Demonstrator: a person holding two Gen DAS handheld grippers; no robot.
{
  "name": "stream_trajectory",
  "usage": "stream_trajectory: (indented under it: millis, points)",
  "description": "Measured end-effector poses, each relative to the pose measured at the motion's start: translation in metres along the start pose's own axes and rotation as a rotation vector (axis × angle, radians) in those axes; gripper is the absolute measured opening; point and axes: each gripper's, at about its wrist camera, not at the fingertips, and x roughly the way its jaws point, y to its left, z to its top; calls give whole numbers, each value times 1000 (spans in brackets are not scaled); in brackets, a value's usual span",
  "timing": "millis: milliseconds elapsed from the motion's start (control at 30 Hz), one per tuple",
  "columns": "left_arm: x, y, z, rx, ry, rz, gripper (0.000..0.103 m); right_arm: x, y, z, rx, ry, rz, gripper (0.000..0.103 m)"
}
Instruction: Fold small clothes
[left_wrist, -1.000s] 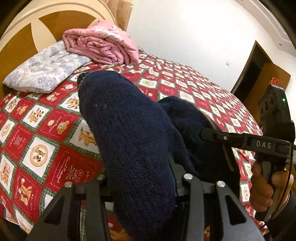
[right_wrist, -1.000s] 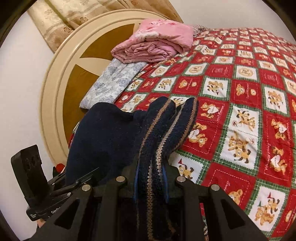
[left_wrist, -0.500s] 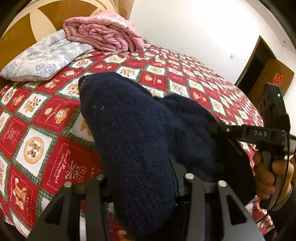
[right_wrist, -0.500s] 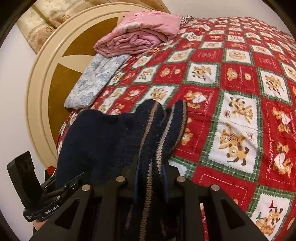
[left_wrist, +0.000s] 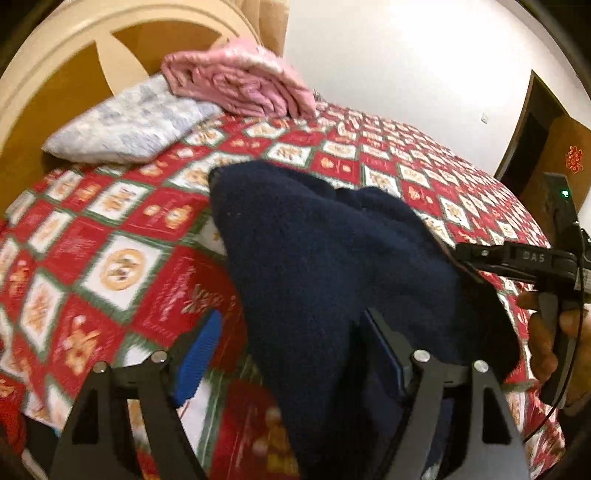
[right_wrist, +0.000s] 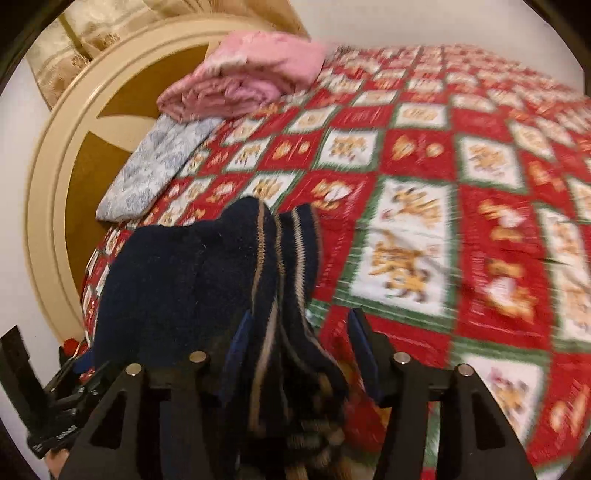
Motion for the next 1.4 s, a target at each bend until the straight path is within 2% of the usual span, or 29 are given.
stream_trajectory:
  millis: [233,467,600,700,733,767,833,1133,1400]
  points:
    - [-53,-21,-21,2,-56,-4,80,-75,23,-43,-80,-72,-35,61]
    - [-109,-43,-35,6,-140,-18,80,-161,59,-94,-132,-211,-77,62]
    - [-137,-53,-39,18,-197,-32,89,-214,80,-127,-187,-320,-91,63]
    - [-155,-60,-41,34,-239,-43,90,-245,89,-147,-208,-393,-107,70]
    - [-160,-62,-40,38,-252,-50,94,-253,92,-152,-209,-415,-110,71]
    - [-165,-64,-40,39,-266,-51,99,-260,94,-156,-209,-429,-110,71]
    - [-174,-67,-41,36,-295,-56,101,-269,98,-162,-217,-441,-109,71]
    - [-198,-74,-42,61,-361,-51,101,-294,109,-173,-235,-485,-119,71]
    - [-209,-74,-41,55,-381,-60,101,-299,117,-178,-247,-493,-125,71]
